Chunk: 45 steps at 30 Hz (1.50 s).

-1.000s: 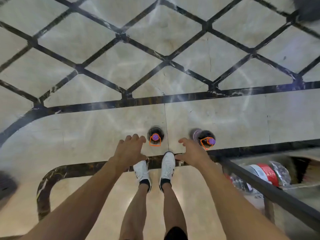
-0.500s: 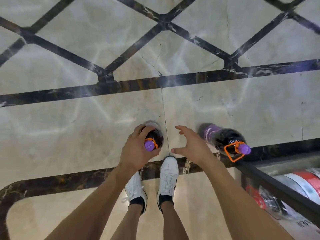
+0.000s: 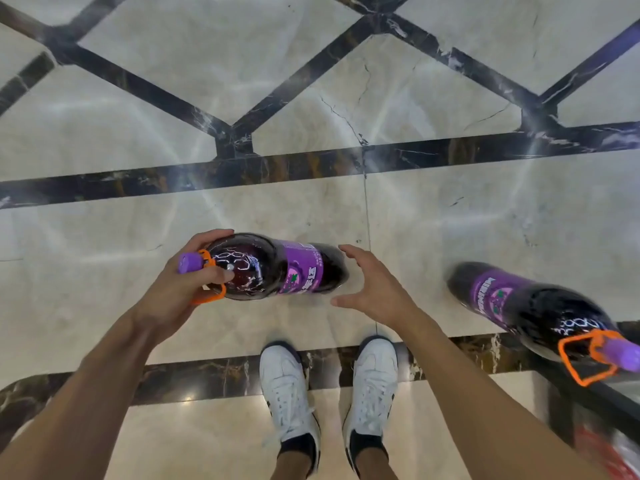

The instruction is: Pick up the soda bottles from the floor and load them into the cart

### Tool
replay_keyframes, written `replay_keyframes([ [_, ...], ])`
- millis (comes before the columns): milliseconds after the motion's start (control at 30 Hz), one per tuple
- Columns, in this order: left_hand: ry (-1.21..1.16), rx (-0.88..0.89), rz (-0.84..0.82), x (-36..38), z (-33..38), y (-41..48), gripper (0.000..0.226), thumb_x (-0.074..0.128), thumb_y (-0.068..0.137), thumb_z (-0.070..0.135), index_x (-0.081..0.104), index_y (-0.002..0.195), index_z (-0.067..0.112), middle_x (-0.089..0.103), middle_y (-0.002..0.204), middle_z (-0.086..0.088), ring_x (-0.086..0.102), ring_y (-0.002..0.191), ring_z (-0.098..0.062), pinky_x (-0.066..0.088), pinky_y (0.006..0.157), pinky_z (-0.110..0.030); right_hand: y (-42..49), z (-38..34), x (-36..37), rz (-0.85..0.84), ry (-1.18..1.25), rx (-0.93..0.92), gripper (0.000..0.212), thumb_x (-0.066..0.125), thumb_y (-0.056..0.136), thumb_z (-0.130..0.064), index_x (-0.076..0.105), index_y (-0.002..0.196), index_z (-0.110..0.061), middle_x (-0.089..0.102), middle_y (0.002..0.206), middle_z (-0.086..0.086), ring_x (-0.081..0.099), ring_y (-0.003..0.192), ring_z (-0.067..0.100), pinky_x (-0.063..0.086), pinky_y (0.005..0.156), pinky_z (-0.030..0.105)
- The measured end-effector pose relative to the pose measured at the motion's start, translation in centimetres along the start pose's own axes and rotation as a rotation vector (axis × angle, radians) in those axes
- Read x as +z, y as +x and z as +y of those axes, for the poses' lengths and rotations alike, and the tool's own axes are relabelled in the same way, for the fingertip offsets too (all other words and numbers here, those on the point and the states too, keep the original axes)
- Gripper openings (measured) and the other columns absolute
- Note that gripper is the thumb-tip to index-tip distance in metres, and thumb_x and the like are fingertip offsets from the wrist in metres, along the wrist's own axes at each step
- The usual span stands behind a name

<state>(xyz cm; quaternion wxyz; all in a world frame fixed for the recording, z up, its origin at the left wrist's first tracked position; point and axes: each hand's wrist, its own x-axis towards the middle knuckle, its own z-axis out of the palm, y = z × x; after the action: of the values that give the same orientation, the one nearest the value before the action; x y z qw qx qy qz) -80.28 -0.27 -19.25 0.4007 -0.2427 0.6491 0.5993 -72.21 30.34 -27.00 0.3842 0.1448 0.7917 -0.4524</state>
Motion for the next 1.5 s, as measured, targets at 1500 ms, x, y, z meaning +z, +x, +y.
replay_keyframes([
  [1500,-0.546,0.472,0.206,4.1,30.4,-68.5,0.075,0.08,0.055,0.023,0.066,0.128,0.031,0.062,0.139,-0.01,0.062,0.121,-0.036,0.051,0.098,-0.06,-53.2,-52.5,-21.7,0.017,-0.767,-0.727,0.107,0.089,0.053,-0.055,0.038,0.146,-0.038,0.048,0.14,-0.009,0.044,0.133,0.017,0.05,0.103,0.048],
])
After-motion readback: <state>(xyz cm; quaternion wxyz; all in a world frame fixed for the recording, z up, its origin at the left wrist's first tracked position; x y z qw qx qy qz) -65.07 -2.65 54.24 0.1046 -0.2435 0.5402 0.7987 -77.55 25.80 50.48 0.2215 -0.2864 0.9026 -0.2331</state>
